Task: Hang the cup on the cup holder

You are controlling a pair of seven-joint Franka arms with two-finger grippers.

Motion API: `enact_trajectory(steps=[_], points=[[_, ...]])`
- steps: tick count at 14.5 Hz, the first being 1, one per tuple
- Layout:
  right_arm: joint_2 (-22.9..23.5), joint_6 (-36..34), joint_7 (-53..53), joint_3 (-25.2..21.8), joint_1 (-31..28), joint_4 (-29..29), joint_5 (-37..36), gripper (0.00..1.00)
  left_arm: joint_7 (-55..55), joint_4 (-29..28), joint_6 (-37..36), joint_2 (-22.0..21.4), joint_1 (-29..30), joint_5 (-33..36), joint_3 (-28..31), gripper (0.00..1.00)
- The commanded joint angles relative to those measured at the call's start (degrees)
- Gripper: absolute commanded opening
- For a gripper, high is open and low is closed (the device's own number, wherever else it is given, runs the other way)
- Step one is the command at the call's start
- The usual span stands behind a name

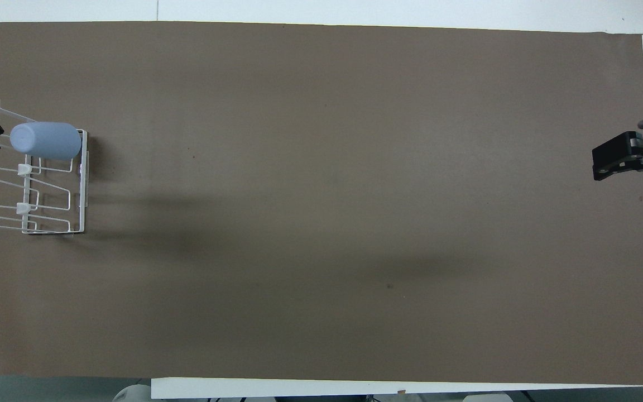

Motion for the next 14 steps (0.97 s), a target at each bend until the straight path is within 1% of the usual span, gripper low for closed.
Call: enact_trajectory(steps=[1,2,3,4,6,8,9,12,14], points=[[-0.9,-0.3,-1.4,0.5,-0.6,-1.0,-0.7,1.0,15.0,-0.2,-3.8,-1.5,-0.2,-4.7,-0.8,1.0],[-0.9,-0.3,-1.4,0.5,-0.5,-1.0,-0.7,1.0,21.5,0.6,-5.4,-1.3,-0.1,-6.2,-1.0,1.0],[-0.9,-0.3,-1.4,0.5,-0.6,-1.0,-0.7,1.0,27.0,2.6,-7.1,-1.2,0.0,-10.1,-0.8,1.0],[-0.9,-0.3,-1.4,0.5,-0.5,-0.9,-0.7,1.0,30.5,4.1,-8.2,-0.8,0.3,-12.3,-0.8,1.0],[-0.9,-0.3,-1.4,0.5,-0.6,-1.0,-0.7,1.0,32.1,8.0,-9.7,0.0,-0.1,-13.2,-1.0,1.0],[-0.9,-0.3,-1.4,0.5,-0.6,-1.0,-0.6,1.0,32.4,13.1,-13.6,2.0,-1.3,-13.7,-1.4,1.0],[-0.9,-0.3,-1.4,0.5,-0.5,-1.0,-0.7,1.0,32.7,13.9,-13.9,2.7,-2.3,-13.7,-1.4,1.0],[-0.9,-0.3,-1.4,0.5,-0.6,-1.0,-0.6,1.0,33.3,13.8,-13.9,2.3,-2.9,-14.0,-1.4,1.0],[-0.9,-0.3,-1.4,0.5,-0.6,-1.0,-0.7,1.0,33.3,13.8,-14.1,1.9,-2.9,-15.7,-1.4,1.0]])
